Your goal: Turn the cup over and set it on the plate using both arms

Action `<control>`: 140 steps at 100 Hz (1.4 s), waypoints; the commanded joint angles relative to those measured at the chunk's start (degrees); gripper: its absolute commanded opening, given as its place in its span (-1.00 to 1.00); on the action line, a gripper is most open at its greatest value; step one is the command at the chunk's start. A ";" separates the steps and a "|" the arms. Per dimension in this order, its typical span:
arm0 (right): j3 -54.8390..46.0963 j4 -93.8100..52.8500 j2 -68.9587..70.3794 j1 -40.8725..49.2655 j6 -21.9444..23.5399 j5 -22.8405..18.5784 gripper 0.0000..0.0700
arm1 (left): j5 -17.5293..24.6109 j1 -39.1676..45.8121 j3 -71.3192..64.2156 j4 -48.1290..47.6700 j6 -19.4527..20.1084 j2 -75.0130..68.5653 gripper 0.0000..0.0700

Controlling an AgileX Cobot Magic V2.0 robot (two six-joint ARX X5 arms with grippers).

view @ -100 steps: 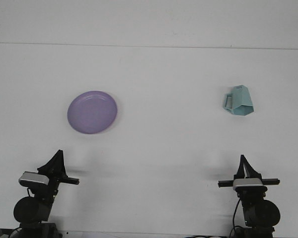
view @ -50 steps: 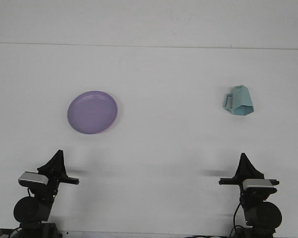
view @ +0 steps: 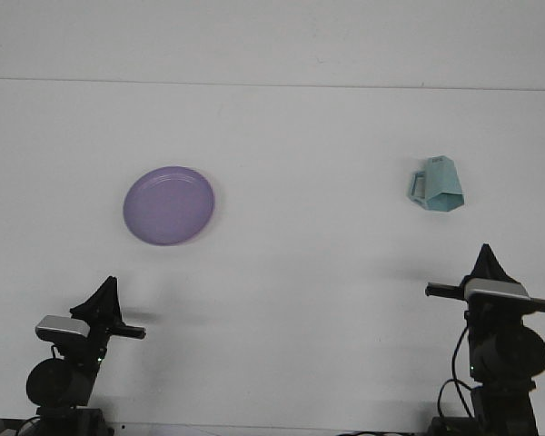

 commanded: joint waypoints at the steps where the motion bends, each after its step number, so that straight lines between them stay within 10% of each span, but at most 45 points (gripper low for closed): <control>1: 0.11 2.38 5.49 -0.87 -7.50 -0.26 -0.79 | 0.13 0.00 -1.16 0.59 -0.52 -0.04 -0.97; 14: 0.11 10.43 15.45 -2.91 -10.43 -0.33 0.15 | 0.13 0.00 -1.16 0.72 -0.61 -0.04 -0.97; 70: 1.01 44.06 53.62 -14.12 -16.44 -13.88 0.20 | 0.13 0.00 -1.16 2.75 -1.14 -0.04 -0.97; 140: 21.49 45.03 79.08 -16.50 -21.40 -20.68 0.20 | 0.13 0.00 -1.16 2.73 -1.07 -0.04 -0.97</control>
